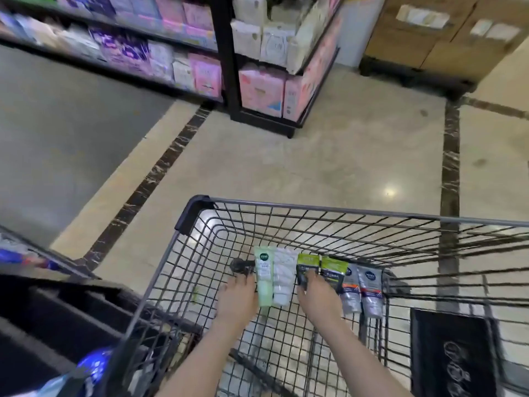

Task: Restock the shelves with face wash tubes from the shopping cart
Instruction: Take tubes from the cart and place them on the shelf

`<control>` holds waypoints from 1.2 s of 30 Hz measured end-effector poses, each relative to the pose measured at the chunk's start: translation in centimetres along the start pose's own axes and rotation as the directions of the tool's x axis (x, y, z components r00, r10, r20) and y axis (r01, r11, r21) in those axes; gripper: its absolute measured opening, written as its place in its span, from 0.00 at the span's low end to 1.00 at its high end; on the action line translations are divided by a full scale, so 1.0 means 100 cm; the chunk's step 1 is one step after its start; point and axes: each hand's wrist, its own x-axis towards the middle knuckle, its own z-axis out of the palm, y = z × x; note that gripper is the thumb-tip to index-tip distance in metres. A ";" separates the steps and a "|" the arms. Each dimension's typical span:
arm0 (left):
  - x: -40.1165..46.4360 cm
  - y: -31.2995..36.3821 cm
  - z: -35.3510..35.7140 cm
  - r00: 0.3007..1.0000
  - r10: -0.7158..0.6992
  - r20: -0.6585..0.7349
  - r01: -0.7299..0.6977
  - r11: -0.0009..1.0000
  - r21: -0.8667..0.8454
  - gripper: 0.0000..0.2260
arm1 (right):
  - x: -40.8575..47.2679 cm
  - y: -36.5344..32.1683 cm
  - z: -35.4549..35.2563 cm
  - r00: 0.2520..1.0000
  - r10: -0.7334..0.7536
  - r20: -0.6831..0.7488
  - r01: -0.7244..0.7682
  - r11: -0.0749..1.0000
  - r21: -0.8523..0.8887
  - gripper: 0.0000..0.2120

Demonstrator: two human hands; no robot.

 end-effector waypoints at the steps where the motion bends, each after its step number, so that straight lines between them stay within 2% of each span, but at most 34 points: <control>1: 0.011 -0.001 0.009 1.000 -0.005 0.018 0.005 1.000 -0.003 0.18 | 0.010 0.000 0.011 1.000 0.018 0.023 -0.019 1.000 0.013 0.19; 7: 0.067 -0.001 0.055 0.988 -0.110 0.112 0.136 0.956 -0.259 0.16 | 0.061 -0.001 0.066 0.986 0.113 0.122 -0.124 0.989 0.083 0.22; 10: 0.087 0.001 0.074 0.978 -0.139 0.154 0.192 0.891 -0.412 0.17 | 0.080 -0.001 0.089 0.975 0.160 0.153 -0.187 0.966 0.179 0.24; 14: 0.099 0.006 0.080 0.950 -0.238 0.201 0.311 0.775 -0.550 0.16 | 0.093 0.000 0.110 0.940 0.246 0.238 -0.320 0.876 0.360 0.30; 22: 0.101 0.012 0.083 0.911 -0.323 0.258 0.412 0.661 -0.628 0.18 | 0.090 -0.005 0.110 0.921 0.307 0.239 -0.389 0.739 0.549 0.34; 30: 0.074 -0.002 0.067 0.903 -0.342 0.260 0.401 0.454 -0.795 0.19 | 0.062 -0.001 0.093 0.896 0.345 0.281 -0.429 0.503 0.750 0.26; 36: 0.036 -0.008 0.027 0.907 -0.368 0.206 0.340 0.349 -0.873 0.19 | 0.020 -0.010 0.058 0.937 0.257 0.237 -0.330 0.433 0.839 0.22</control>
